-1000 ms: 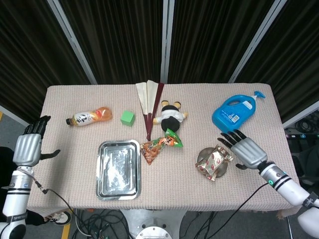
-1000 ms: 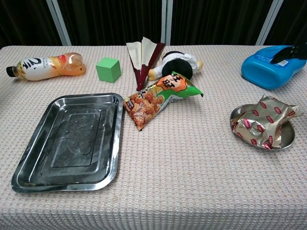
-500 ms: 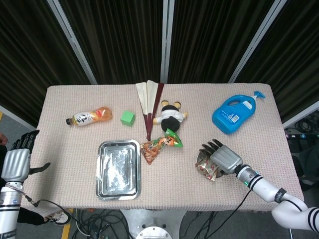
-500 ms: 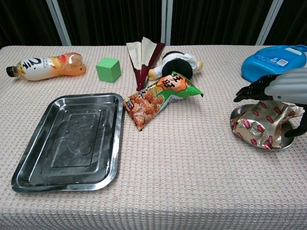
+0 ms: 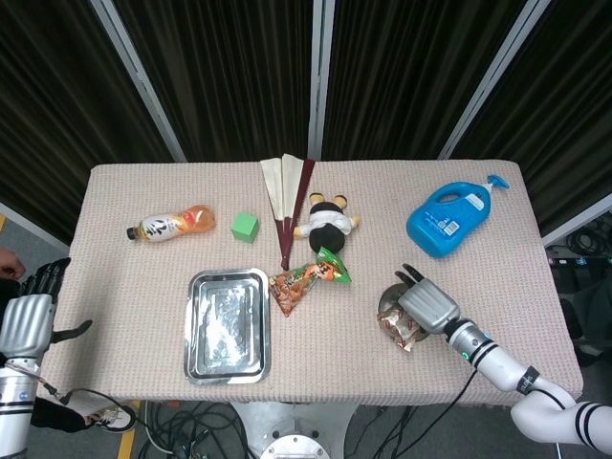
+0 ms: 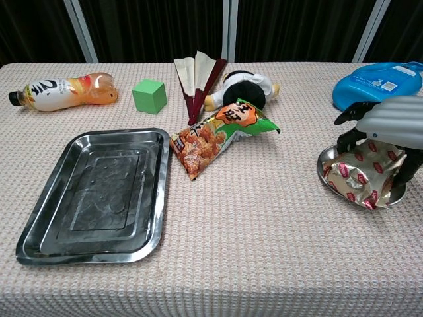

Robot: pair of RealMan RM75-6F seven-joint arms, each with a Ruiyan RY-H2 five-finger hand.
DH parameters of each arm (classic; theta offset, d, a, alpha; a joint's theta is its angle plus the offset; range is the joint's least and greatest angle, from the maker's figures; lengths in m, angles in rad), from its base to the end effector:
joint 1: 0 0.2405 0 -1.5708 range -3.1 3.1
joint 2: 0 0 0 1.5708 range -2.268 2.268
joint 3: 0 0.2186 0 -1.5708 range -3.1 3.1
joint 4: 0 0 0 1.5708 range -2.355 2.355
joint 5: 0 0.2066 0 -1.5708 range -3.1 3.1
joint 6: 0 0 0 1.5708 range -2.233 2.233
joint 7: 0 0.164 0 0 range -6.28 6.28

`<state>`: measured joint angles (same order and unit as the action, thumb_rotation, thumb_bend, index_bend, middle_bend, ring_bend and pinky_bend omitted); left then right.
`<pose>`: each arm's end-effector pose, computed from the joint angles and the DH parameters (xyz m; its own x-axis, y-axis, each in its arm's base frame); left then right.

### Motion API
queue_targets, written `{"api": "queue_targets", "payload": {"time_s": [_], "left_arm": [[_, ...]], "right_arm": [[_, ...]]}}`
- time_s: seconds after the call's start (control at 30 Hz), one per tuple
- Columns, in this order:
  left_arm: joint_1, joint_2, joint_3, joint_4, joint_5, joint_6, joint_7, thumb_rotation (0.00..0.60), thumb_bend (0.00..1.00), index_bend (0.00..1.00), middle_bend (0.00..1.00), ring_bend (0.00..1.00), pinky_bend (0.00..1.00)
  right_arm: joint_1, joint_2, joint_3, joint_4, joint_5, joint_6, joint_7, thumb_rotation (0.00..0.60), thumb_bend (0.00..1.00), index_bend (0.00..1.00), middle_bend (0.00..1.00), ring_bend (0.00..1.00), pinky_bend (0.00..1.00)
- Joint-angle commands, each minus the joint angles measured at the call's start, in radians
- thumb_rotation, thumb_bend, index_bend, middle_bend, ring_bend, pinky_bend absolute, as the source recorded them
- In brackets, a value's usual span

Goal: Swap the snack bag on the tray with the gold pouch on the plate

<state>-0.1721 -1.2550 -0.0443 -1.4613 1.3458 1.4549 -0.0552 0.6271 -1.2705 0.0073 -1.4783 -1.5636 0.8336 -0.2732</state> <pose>-0.2980 0.2227 0.1248 0.3424 -0.0026 0.9395 0.9372 0.0716 -0.3414 -0.1951 -0.2942 0.0136 0.7984 -0.2169 0.5616 -0.5579 -0.6172 0.5548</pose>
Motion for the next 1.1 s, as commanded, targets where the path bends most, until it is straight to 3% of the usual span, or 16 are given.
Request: {"api": "queue_targets", "payload": {"time_s": [0.03,0.17,0.43,0.6,0.8,0.9,0.97,1.03,1.1], "left_arm": [[0.006,-0.002,-0.001,0.009,0.004,-0.002,-0.009,0.6,0.09,0.05,0.09,0.07,0.16],[0.016,-0.003,-0.007,0.021,0.008,0.003,-0.028,0.6,0.09,0.06,0.09,0.07,0.16],[0.033,-0.001,-0.012,0.039,0.015,0.003,-0.046,0.6,0.09,0.06,0.09,0.07,0.16],[0.047,0.001,-0.011,0.051,0.017,0.004,-0.052,0.6,0.09,0.06,0.09,0.07,0.16],[0.061,0.004,-0.017,0.067,0.013,0.003,-0.083,0.6,0.09,0.06,0.09,0.07,0.16],[0.065,0.001,-0.02,0.079,0.01,-0.003,-0.1,0.6,0.09,0.06,0.09,0.07,0.16],[0.064,-0.004,-0.024,0.09,0.01,-0.008,-0.105,0.6,0.09,0.06,0.09,0.07,0.16],[0.065,-0.009,-0.026,0.096,0.011,-0.009,-0.108,0.6,0.09,0.06,0.09,0.07,0.16],[0.068,-0.012,-0.028,0.1,0.011,-0.009,-0.112,0.6,0.09,0.06,0.09,0.07,0.16]], "right_arm": [[-0.015,-0.016,-0.001,0.012,-0.019,0.054,0.012,0.6,0.14,0.63,0.61,0.18,0.0],[-0.01,0.004,0.01,-0.03,-0.032,0.089,0.042,0.6,0.16,0.71,0.67,0.22,0.0],[0.06,0.049,0.056,-0.265,-0.051,0.062,0.014,0.6,0.13,0.71,0.66,0.22,0.0],[0.105,-0.049,0.096,-0.334,0.048,0.006,-0.132,0.6,0.11,0.71,0.66,0.22,0.0],[0.132,-0.174,0.103,-0.326,0.15,-0.007,-0.285,0.6,0.09,0.69,0.64,0.21,0.0],[0.143,-0.202,0.098,-0.322,0.189,-0.018,-0.31,0.6,0.05,0.62,0.6,0.19,0.0],[0.155,-0.204,0.095,-0.323,0.228,-0.037,-0.324,0.6,0.04,0.49,0.52,0.15,0.0],[0.165,-0.207,0.097,-0.322,0.251,-0.042,-0.341,0.6,0.02,0.3,0.38,0.06,0.0],[0.17,-0.216,0.102,-0.318,0.262,-0.029,-0.352,0.6,0.01,0.19,0.28,0.01,0.0]]}}
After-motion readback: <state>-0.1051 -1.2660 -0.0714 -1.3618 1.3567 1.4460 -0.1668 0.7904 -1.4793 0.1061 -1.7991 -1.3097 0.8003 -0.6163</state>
